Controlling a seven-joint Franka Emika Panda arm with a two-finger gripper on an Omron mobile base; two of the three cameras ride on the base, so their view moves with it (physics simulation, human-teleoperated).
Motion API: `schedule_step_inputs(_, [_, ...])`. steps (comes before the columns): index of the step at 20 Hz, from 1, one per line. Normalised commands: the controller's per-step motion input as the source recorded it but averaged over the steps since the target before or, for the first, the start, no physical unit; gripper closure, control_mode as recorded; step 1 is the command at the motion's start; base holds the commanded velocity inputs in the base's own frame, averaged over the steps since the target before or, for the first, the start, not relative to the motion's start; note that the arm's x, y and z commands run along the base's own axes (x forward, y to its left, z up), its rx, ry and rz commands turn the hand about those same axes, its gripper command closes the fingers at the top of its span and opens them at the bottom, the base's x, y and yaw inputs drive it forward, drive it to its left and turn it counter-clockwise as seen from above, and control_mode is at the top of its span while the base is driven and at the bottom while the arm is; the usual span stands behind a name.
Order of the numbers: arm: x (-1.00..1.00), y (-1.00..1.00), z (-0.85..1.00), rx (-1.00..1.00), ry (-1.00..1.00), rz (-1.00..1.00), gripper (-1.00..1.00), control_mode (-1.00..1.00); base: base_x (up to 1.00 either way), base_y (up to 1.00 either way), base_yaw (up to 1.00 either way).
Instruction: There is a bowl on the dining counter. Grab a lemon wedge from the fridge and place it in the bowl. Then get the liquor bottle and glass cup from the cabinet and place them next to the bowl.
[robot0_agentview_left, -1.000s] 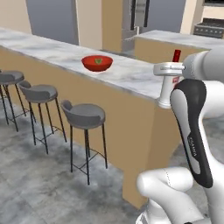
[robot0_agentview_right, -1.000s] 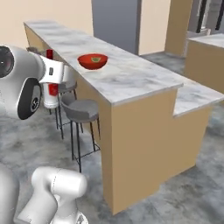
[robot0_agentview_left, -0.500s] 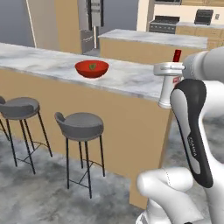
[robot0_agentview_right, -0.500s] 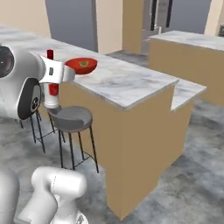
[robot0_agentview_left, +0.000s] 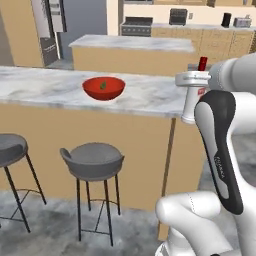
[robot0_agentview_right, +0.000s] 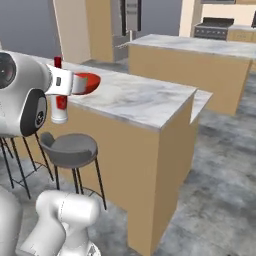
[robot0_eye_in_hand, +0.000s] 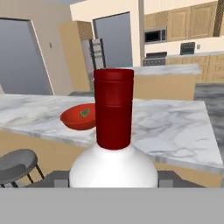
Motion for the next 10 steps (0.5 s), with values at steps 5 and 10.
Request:
schedule_step_inputs(5, [0.0,0.0,0.0,0.0,0.0,0.0,1.0,1.0,0.14,0.8,-0.45])
schedule_step_inputs(10, [0.0,0.0,0.0,0.0,0.0,0.0,1.0,1.0,0.14,0.69,-0.44])
